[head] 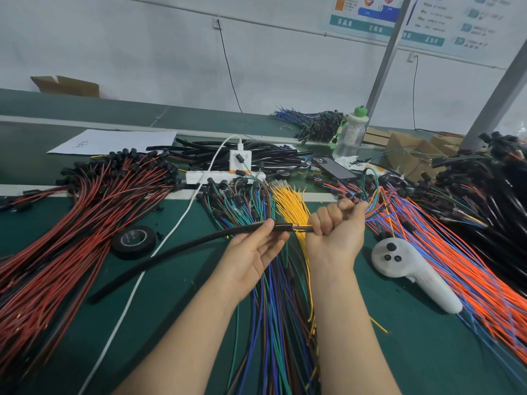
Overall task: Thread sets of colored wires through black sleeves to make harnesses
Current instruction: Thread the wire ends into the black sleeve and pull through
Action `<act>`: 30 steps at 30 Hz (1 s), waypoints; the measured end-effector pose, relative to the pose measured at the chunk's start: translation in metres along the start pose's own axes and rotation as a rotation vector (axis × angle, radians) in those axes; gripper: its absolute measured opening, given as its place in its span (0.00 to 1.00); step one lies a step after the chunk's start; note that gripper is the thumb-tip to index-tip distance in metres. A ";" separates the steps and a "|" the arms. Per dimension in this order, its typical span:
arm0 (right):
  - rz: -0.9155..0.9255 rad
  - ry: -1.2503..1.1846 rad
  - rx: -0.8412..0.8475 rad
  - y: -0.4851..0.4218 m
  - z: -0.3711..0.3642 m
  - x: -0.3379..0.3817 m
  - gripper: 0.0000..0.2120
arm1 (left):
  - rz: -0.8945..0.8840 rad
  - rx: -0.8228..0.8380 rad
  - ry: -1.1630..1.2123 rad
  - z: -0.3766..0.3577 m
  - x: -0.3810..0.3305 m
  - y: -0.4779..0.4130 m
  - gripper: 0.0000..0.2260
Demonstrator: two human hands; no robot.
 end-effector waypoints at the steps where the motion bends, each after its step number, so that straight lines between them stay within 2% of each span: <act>1: 0.000 0.004 -0.001 0.000 0.000 -0.001 0.22 | -0.002 0.002 0.002 0.000 0.000 0.000 0.16; 8: -0.022 -0.016 -0.029 0.001 0.004 -0.002 0.22 | 0.021 0.031 0.000 -0.002 0.000 0.002 0.10; 15: -0.005 0.016 0.006 0.000 0.000 0.001 0.22 | -0.012 -0.005 -0.004 -0.002 -0.003 0.003 0.13; 20: 0.051 0.096 0.049 0.001 -0.005 0.005 0.22 | -0.038 -0.024 -0.003 -0.002 -0.003 0.004 0.06; 30: -0.055 -0.035 0.000 -0.001 0.002 -0.003 0.22 | 0.071 0.005 0.016 -0.009 0.003 0.007 0.10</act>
Point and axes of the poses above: each hand's wrist, its own y-axis away from the middle knuckle, its own z-axis out of the back of the hand, x = y × z, the point moved 9 cm from there along -y, towards the middle knuckle, and after that the axes turned 15 degrees about z, right-handed, at the moved point
